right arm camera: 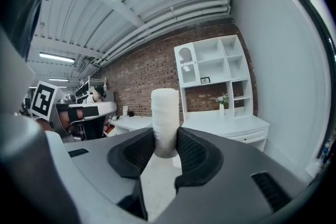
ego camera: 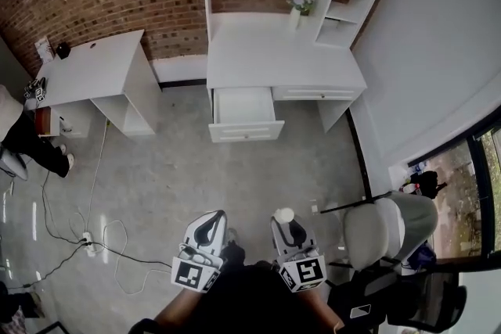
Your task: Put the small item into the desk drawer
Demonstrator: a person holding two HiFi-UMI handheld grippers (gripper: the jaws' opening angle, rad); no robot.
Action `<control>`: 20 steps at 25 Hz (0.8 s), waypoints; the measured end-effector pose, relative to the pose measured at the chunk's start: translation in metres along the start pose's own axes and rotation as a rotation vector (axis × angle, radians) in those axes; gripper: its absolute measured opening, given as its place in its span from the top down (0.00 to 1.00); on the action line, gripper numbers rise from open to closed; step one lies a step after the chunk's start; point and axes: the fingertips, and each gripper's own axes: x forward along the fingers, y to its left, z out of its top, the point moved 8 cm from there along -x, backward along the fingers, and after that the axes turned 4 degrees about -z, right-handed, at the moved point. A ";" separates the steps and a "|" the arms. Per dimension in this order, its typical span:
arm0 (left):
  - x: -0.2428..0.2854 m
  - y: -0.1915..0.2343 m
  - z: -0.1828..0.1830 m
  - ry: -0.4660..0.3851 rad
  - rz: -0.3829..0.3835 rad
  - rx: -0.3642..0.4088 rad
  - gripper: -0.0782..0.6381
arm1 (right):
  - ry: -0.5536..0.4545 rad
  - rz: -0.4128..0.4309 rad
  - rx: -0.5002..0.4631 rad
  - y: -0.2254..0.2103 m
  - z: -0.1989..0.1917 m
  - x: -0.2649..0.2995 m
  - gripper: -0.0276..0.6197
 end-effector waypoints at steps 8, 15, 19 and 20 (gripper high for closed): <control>0.045 0.073 0.000 0.017 0.022 -0.028 0.86 | 0.017 -0.014 0.003 -0.007 0.017 0.083 0.74; 0.127 0.118 -0.011 0.031 0.042 -0.022 0.86 | 0.010 0.019 0.007 -0.060 0.022 0.172 0.74; 0.186 0.140 -0.012 0.022 0.072 -0.001 0.86 | -0.012 0.059 0.012 -0.102 0.030 0.227 0.74; 0.203 0.145 -0.012 0.019 0.077 0.005 0.86 | -0.021 0.070 0.008 -0.114 0.034 0.241 0.74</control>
